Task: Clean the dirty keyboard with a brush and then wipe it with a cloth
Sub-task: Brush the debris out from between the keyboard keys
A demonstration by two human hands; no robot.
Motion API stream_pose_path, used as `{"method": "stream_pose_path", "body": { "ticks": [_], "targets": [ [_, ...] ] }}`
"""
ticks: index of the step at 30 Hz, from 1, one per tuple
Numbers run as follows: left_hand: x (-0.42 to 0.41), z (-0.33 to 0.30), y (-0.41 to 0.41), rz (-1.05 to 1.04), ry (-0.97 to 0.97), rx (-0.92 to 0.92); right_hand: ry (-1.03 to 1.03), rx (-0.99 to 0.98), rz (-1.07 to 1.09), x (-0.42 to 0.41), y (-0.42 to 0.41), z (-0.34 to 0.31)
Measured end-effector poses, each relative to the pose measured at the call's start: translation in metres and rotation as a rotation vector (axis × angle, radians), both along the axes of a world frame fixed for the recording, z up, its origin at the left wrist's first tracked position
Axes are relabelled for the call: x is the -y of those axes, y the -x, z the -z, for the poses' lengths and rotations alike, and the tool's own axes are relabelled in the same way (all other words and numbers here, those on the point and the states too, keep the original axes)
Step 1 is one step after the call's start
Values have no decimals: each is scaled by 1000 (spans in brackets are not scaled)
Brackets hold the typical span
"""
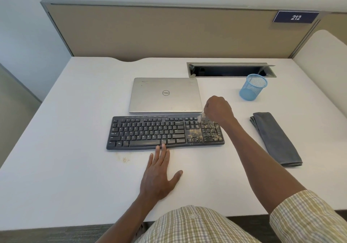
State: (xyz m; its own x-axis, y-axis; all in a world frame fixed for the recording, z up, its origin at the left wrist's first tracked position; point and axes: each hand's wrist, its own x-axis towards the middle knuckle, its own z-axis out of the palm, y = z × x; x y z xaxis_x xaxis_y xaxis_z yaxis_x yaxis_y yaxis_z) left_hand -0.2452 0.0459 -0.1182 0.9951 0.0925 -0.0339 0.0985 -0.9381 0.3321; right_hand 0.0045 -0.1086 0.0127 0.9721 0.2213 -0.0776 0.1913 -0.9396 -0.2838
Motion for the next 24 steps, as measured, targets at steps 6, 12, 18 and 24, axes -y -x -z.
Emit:
{"method": "stream_pose_path", "body": {
  "ticks": [6,12,18,24],
  "targets": [
    [0,-1,-1,2,-5,-4,16,-20,-30,2,1,-2],
    [-1,0,-1,-1,3,-4,18,-38,-85,-4,2,-6],
    [0,-1,0,-2,12,10,-37,36,-114,-35,12,-2],
    [0,-1,0,-6,13,11,-21,-52,-160,-41,14,0]
  ]
}}
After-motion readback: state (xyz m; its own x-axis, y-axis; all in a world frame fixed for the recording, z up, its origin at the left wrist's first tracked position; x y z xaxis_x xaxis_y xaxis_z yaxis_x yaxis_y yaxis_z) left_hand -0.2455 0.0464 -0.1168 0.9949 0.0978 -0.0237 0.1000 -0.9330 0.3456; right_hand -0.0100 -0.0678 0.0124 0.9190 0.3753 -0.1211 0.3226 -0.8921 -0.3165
